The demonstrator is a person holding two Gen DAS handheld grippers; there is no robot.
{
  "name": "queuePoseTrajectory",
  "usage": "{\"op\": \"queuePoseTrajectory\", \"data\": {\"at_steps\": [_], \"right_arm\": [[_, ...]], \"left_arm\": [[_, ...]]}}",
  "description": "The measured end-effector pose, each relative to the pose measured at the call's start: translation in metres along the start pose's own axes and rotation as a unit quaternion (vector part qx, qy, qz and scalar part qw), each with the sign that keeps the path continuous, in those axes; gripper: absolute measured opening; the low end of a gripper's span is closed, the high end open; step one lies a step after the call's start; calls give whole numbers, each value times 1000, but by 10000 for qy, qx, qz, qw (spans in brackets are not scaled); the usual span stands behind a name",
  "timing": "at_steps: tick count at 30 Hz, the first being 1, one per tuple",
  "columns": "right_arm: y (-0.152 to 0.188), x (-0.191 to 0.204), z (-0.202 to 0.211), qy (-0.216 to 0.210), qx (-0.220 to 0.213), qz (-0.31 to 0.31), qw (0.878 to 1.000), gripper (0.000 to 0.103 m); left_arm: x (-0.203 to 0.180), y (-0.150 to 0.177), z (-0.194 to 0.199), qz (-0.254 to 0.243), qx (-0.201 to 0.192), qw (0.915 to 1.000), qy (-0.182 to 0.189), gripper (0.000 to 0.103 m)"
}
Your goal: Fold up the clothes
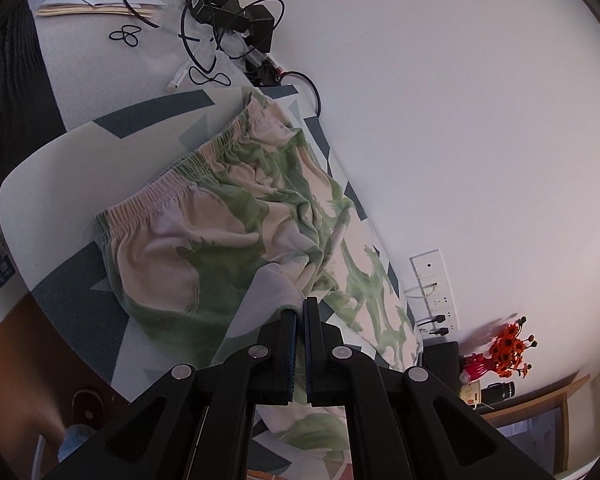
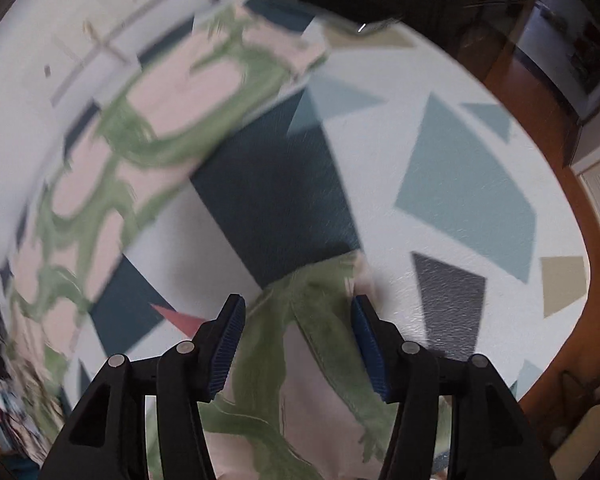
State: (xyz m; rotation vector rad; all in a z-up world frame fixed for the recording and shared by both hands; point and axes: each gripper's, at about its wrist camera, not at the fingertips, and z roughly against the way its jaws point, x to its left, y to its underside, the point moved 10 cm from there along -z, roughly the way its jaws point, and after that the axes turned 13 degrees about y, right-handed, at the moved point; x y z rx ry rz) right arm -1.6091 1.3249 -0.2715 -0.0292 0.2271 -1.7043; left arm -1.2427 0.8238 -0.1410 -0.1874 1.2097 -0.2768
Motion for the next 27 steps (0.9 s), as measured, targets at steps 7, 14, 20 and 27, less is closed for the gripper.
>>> {"op": "queuePoseTrajectory", "data": {"at_steps": [7, 14, 20, 27], "right_arm": [[-27, 17, 45, -860, -670, -336, 9935, 7], [-54, -2, 195, -2845, -2454, -414, 9258, 7], [-9, -54, 120, -2877, -1790, -614, 9388, 11], [55, -132, 18, -2313, -313, -2381, 9428, 26]], "left_arm": [[-15, -7, -8, -116, 28, 9999, 58, 2], [-23, -10, -13, -268, 41, 9996, -38, 2], [-5, 11, -22, -215, 365, 9983, -398, 2], [3, 24, -30, -182, 568, 9964, -607, 2]]}}
